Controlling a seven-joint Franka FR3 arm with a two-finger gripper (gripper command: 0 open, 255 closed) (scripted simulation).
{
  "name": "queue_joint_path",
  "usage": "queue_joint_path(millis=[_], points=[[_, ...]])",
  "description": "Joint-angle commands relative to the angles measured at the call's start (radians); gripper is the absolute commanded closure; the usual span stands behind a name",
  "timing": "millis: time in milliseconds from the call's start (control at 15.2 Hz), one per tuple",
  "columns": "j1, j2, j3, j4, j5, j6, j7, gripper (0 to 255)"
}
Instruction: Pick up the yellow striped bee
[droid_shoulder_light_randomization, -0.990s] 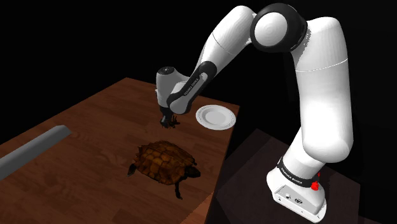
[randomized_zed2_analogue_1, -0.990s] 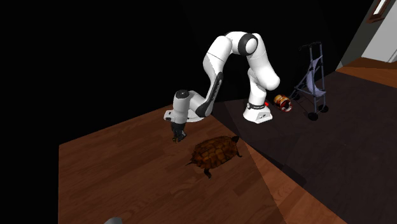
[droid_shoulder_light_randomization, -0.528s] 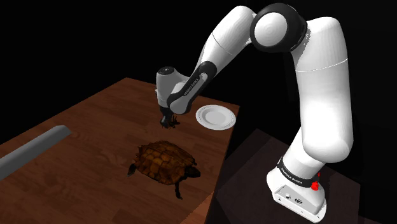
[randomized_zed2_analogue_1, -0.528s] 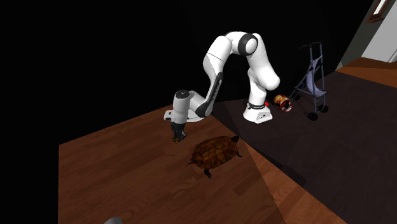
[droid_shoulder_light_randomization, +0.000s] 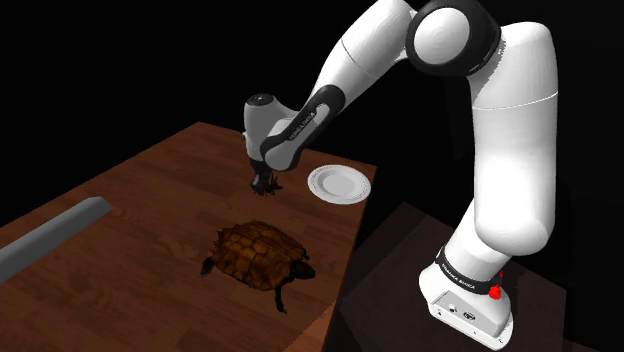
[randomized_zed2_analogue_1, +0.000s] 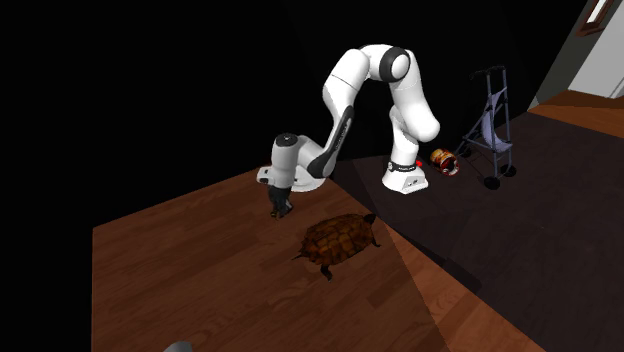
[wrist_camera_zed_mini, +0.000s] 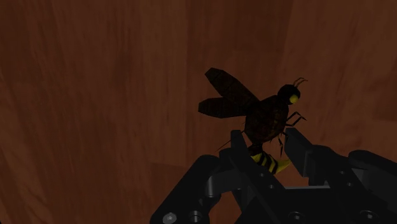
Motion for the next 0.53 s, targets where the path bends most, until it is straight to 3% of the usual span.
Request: queue_joint_path(millis=[0,462], points=[[-0.006,-0.019,0.007,0.001,0.011,-0.02,-0.011,255],[-0.022,-0.09,0.03,0.002,0.049,-0.089,-0.045,255]])
